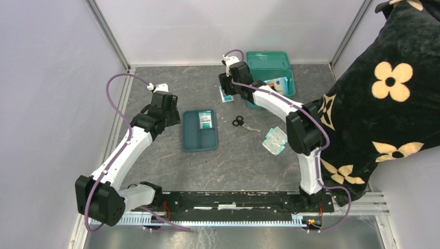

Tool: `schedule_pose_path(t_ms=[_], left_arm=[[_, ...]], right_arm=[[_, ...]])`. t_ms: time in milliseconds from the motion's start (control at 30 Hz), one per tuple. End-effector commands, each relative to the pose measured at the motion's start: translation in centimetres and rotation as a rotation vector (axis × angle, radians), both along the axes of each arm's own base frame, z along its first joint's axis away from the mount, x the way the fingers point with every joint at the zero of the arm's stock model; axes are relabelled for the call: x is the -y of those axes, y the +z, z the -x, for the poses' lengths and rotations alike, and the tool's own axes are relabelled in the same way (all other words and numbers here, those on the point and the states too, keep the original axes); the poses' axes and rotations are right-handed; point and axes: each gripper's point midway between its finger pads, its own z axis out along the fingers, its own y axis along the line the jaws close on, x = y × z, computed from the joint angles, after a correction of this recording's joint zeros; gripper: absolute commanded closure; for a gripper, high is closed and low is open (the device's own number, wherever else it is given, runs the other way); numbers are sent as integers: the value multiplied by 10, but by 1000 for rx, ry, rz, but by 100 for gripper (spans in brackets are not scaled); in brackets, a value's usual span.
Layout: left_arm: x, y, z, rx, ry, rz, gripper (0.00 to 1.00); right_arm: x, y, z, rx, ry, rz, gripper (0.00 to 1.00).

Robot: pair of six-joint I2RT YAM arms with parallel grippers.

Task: Organize the medicine kit

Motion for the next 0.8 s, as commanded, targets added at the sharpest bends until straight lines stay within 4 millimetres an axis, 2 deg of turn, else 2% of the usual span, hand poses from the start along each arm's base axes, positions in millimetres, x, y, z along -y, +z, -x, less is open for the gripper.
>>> schedule_pose_path(t_ms=[0, 233, 367, 567, 767], left_arm=[[-6, 25, -8, 105, -12, -37, 47], [-1, 26, -7, 111, -36, -17, 47], [0, 25, -7, 109, -43, -17, 47], [0, 25, -8, 109, -47, -22, 47], [0, 24, -8, 107, -51, -23, 47]], right_arm=[[7, -8, -33, 13, -64, 38, 41], [17, -39, -56, -18, -85, -7, 44], [16, -52, -65, -28, -72, -31, 44], [11, -69, -72, -46, -59, -50, 44], [6, -88, -70, -78, -47, -61, 45]])
